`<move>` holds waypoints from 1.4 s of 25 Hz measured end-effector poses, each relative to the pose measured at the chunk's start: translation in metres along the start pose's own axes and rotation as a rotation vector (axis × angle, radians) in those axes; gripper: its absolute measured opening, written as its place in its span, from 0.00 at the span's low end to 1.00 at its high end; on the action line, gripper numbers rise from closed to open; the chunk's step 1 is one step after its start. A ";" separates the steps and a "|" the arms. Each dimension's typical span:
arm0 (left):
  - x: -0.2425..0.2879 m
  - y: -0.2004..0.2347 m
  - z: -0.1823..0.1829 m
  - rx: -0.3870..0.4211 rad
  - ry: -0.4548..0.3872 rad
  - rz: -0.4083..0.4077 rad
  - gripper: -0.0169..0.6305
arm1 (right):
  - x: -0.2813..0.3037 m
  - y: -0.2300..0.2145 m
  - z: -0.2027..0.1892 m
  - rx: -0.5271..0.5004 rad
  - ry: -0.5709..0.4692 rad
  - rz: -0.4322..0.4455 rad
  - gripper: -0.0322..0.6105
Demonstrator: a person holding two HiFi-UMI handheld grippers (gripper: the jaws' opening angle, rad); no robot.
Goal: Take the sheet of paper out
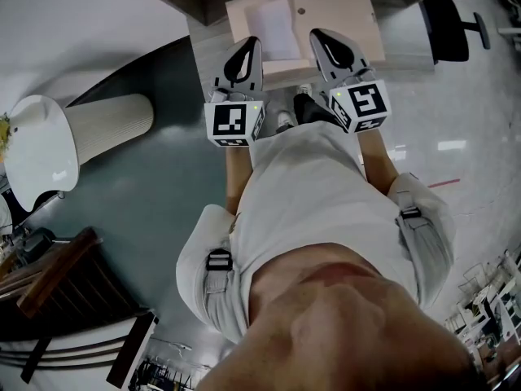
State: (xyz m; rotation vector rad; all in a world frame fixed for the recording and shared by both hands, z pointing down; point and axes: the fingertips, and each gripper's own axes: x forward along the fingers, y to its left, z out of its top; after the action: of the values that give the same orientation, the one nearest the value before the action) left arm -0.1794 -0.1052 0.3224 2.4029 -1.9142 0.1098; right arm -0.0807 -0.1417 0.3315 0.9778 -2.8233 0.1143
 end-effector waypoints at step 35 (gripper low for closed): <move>0.121 0.004 -0.142 0.005 0.261 0.002 0.06 | 0.078 -0.097 -0.149 0.128 0.260 0.085 0.08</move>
State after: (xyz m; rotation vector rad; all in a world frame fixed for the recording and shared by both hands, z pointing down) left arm -0.1585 -0.2102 0.4755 2.2574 -1.8003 0.4074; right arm -0.0638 -0.2473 0.4932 0.8001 -2.6425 0.4055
